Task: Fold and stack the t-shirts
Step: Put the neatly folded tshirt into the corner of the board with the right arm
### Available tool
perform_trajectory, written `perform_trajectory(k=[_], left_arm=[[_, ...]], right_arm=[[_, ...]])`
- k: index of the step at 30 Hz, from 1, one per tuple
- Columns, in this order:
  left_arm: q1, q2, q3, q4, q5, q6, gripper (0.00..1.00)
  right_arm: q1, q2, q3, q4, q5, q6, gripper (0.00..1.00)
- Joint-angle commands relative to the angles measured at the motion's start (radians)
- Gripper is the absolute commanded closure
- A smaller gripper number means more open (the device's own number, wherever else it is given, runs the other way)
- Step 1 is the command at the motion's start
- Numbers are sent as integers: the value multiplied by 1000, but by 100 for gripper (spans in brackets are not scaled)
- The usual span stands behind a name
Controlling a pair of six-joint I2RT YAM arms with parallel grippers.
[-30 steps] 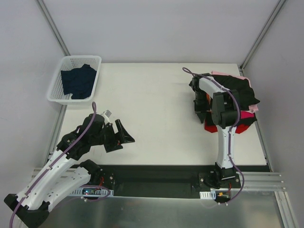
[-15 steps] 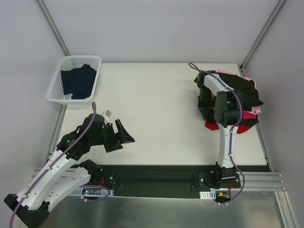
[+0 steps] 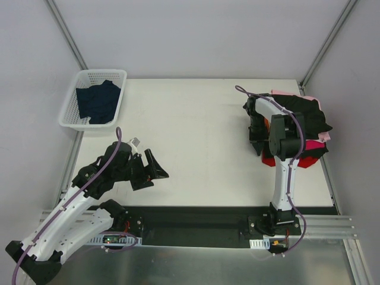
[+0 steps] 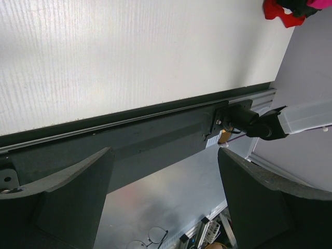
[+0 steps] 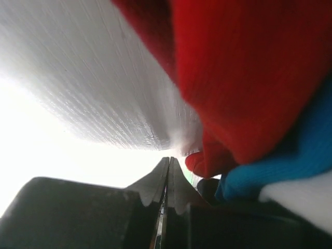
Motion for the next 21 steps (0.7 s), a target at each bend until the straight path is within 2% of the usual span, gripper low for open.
perform_trajectory(k=[1,9,13,17,21], left_arm=[[4,-18,-9,-4,-5,3,18],[4,-23,-20,-4,3,2,18],[6,-12,-6,-4,3,17,13],[4,-6,5,-5,1,25,11],[4,2,8,-5,3,31,11]], right_arm=[[-28,-46,7,-73,34,11,99],[-29,-40,32,-66,-3,14,99],[-28,-69,-9,-6,-86,2,92],[-25,-130,-45,36,-86,10,87],[-15,-191,-31,49,-129,14,86]])
